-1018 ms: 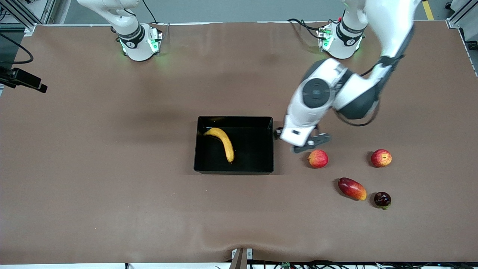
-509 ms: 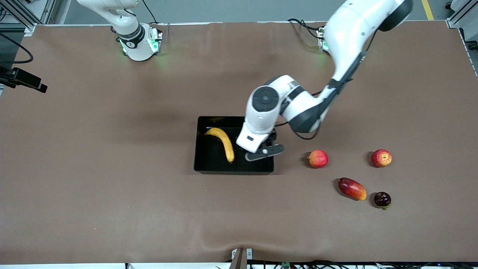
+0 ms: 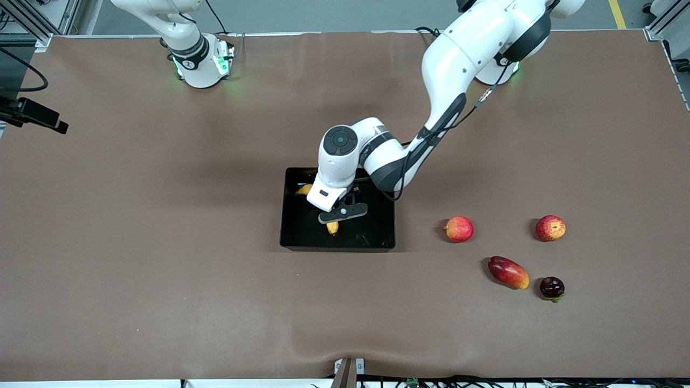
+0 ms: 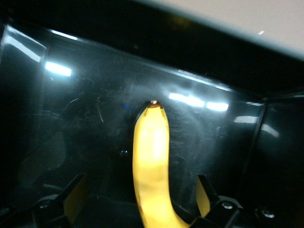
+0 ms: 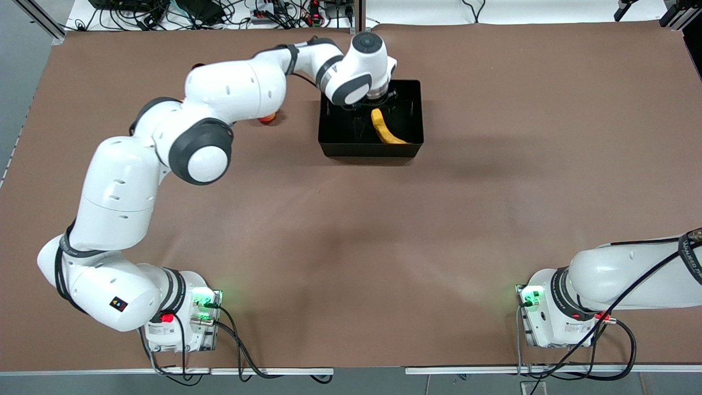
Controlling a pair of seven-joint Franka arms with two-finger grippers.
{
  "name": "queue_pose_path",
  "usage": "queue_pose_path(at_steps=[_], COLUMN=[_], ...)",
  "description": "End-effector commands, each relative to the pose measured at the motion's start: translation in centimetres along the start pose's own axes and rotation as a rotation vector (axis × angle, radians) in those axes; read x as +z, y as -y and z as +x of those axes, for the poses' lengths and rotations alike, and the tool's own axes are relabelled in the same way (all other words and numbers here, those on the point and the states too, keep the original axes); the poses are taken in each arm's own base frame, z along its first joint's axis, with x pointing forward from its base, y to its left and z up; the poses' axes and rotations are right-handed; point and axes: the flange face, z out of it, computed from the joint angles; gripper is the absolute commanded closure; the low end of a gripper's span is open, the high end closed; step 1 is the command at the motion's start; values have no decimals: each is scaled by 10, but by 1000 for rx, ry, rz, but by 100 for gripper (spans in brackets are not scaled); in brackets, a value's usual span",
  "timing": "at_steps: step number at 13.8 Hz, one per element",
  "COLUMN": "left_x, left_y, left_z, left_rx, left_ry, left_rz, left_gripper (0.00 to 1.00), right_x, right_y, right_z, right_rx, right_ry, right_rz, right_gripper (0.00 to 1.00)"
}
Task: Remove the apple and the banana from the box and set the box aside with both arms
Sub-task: 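Lift the banana with the left gripper while the right gripper reaches the box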
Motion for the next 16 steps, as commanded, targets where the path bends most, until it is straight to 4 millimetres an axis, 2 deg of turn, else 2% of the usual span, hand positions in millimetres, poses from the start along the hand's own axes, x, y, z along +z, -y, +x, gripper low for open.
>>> queue_pose_path(at_steps=[1,3,4,5,7,8,10,14,16], left_x=[19,36,41,42,43,39,31,-17,-56], left_y=[-11,-15,-12,-12,-11,-11,-10,-15,-15], left_z=[-10,-21,-20,-22,-22,-22,-21,-13,-2], left_rx=[1,-19,-18,-16,-34,-31,-27,-22,-26], left_ry=[-28,-28,-42,-45,-41,-43,-42,-60,-86], left_rz=[-11,-34,-22,-18,-10,-8,17,46,51], left_gripper=[0,0,0,17,88,100,100,100,100], right_x=[-5,-15,-21,-26,-32,-33,-38,-42,-42], right_y=[1,3,6,10,20,28,37,40,43], right_z=[-5,-9,-10,-11,-13,-14,-15,-16,-17], right_rx=[2,-2,-9,-17,-43,-57,-80,-89,-91], right_ry=[16,19,12,3,-10,-7,-10,-16,-13], right_rz=[15,57,84,109,134,178,241,253,255], right_gripper=[0,0,0,0,0,0,0,0,0])
